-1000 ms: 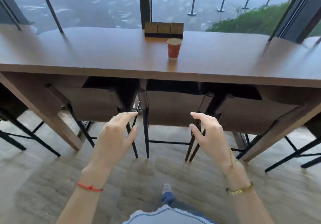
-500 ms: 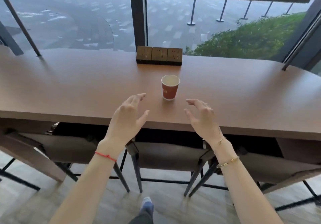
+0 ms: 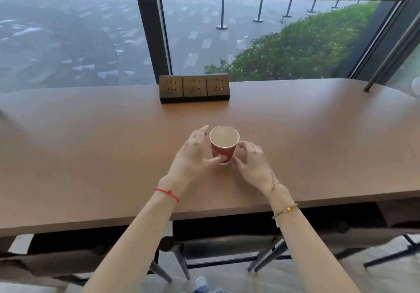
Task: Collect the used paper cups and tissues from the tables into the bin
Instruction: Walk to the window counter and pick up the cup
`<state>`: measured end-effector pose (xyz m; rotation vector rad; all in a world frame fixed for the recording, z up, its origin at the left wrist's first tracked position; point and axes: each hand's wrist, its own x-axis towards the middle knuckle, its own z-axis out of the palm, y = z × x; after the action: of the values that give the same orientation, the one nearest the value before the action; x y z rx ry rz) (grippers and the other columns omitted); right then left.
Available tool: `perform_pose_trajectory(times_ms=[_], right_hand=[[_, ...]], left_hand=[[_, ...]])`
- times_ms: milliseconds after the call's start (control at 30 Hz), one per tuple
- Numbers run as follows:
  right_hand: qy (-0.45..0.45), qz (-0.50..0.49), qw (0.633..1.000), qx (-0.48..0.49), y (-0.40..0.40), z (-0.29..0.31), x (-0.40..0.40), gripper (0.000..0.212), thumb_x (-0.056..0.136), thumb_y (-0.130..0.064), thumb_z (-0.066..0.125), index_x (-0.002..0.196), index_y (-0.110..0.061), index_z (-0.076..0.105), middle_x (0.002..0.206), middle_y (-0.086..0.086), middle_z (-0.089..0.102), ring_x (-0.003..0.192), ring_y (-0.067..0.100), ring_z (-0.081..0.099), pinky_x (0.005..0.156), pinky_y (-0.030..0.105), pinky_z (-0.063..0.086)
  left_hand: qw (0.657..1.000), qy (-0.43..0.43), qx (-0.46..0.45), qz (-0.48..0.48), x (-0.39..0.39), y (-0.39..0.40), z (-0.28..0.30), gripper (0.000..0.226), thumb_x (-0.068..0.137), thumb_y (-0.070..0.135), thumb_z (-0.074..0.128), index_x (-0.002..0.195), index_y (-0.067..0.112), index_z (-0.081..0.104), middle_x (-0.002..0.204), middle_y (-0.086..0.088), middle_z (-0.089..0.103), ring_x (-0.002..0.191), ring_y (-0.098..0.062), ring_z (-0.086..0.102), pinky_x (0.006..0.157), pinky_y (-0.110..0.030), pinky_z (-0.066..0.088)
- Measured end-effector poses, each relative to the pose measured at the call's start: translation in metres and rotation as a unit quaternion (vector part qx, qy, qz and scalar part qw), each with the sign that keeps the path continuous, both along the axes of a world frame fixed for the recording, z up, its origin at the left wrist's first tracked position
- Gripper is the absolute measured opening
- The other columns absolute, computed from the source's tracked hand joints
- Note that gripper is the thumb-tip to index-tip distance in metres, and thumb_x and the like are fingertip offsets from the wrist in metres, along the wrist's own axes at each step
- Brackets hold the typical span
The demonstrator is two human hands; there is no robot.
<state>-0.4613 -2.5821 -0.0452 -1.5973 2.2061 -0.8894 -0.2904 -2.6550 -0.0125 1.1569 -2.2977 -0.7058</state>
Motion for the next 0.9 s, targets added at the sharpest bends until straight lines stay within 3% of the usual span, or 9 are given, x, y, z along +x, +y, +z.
perform_pose_trajectory(times_ms=[100,200,300,633,900], right_hand=[[-0.007,0.000,1.000,0.002,-0.005,-0.003,0.002,0.044,0.086,-0.023,0.064,0.127,-0.014,0.053,0.128,0.003,0.057,0.124,0.023,0.042,0.103,0.033,0.037],[-0.032,0.011,0.999,-0.002,-0.004,-0.002,0.005,0.056,0.077,-0.040,0.072,0.125,-0.020,0.052,0.124,-0.004,0.058,0.121,0.018,0.042,0.100,0.036,0.038],[-0.063,0.004,0.998,-0.015,-0.005,0.001,0.010,0.065,0.068,-0.047,0.078,0.123,-0.023,0.052,0.119,-0.007,0.059,0.117,0.015,0.044,0.100,0.038,0.039],[-0.138,-0.012,0.987,-0.080,-0.005,0.008,0.025,0.049,0.070,-0.038,0.079,0.108,-0.022,0.053,0.106,-0.009,0.063,0.109,0.012,0.052,0.080,0.022,0.039],[-0.133,0.057,0.985,-0.093,0.030,0.012,0.033,0.056,0.072,-0.036,0.079,0.117,-0.024,0.049,0.113,-0.006,0.063,0.111,0.013,0.055,0.085,0.021,0.041]], left_hand=[[1.000,0.016,-0.007,-0.021,-0.003,-0.008,-0.006,0.090,0.071,0.050,0.077,0.144,0.016,0.035,0.142,0.001,0.046,0.121,-0.015,0.053,0.095,-0.029,0.045],[0.999,0.017,-0.015,-0.031,0.001,-0.014,-0.009,0.092,0.072,0.049,0.077,0.146,0.016,0.033,0.142,0.002,0.047,0.122,-0.013,0.051,0.093,-0.025,0.042],[0.999,0.019,-0.015,-0.021,0.014,-0.015,-0.010,0.093,0.074,0.049,0.076,0.148,0.017,0.030,0.140,0.003,0.048,0.121,-0.012,0.050,0.094,-0.029,0.045],[0.999,-0.019,-0.039,0.033,0.058,0.009,-0.011,0.077,0.080,0.045,0.071,0.146,0.025,0.035,0.132,0.010,0.053,0.118,-0.007,0.052,0.085,-0.020,0.041],[0.986,-0.054,-0.092,0.125,0.101,0.081,-0.002,0.048,0.091,0.039,0.059,0.136,0.024,0.050,0.133,0.009,0.054,0.120,-0.009,0.053,0.091,-0.021,0.042]])
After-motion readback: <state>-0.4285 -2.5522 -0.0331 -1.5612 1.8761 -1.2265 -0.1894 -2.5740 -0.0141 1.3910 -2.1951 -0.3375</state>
